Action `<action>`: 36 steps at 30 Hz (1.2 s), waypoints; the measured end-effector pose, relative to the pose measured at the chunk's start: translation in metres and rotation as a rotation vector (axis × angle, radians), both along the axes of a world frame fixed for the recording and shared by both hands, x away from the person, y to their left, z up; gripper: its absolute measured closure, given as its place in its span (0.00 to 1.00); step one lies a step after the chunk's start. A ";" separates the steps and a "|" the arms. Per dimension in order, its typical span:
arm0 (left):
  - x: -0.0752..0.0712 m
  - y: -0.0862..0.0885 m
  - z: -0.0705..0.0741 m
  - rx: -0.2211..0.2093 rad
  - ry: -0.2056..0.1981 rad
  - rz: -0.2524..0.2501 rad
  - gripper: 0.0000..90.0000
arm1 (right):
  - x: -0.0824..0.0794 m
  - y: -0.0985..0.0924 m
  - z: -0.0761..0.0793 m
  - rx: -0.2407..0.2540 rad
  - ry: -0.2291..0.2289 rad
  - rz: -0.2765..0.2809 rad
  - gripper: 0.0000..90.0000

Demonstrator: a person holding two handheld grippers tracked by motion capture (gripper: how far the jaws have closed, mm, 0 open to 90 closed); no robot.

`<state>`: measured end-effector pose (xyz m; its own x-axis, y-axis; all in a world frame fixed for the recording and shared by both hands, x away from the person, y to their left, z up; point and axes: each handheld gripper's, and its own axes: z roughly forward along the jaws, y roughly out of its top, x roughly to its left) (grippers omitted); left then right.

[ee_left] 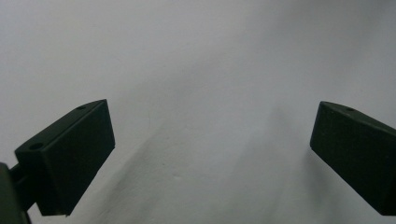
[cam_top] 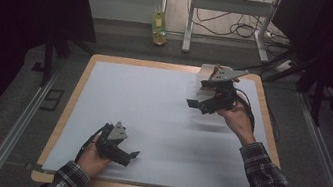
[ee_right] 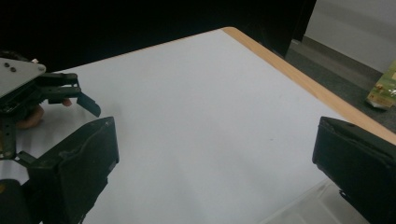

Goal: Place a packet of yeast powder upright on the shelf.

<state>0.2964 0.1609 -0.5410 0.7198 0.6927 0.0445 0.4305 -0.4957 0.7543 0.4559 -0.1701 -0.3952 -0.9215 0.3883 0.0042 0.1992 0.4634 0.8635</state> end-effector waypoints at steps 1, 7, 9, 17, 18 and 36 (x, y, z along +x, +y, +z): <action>0.000 0.000 0.000 -0.008 0.001 0.001 0.00 | -0.001 0.000 -0.002 0.004 0.004 0.001 0.01; 0.000 0.002 0.001 -0.035 0.004 0.002 0.00 | -0.014 -0.005 -0.010 0.011 0.009 -0.010 0.00; 0.000 0.001 0.001 -0.037 0.003 0.001 0.00 | -0.017 -0.006 -0.011 0.013 0.014 -0.008 0.00; -0.001 0.005 0.004 -0.074 -0.026 -0.007 0.00 | -0.029 -0.011 -0.017 0.020 0.023 -0.026 0.00; -0.001 0.005 0.005 -0.075 -0.027 -0.003 0.00 | -0.030 -0.011 -0.018 0.015 0.031 -0.029 0.00; 0.000 0.009 0.005 -0.107 -0.032 0.029 0.00 | -0.054 -0.023 -0.037 -0.004 0.072 -0.050 0.00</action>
<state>0.2966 0.1694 -0.5359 0.6985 0.7155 -0.0080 0.4186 -0.3995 0.8156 0.4018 -0.1932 -0.4326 -0.8983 0.4340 0.0683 0.2839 0.4549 0.8441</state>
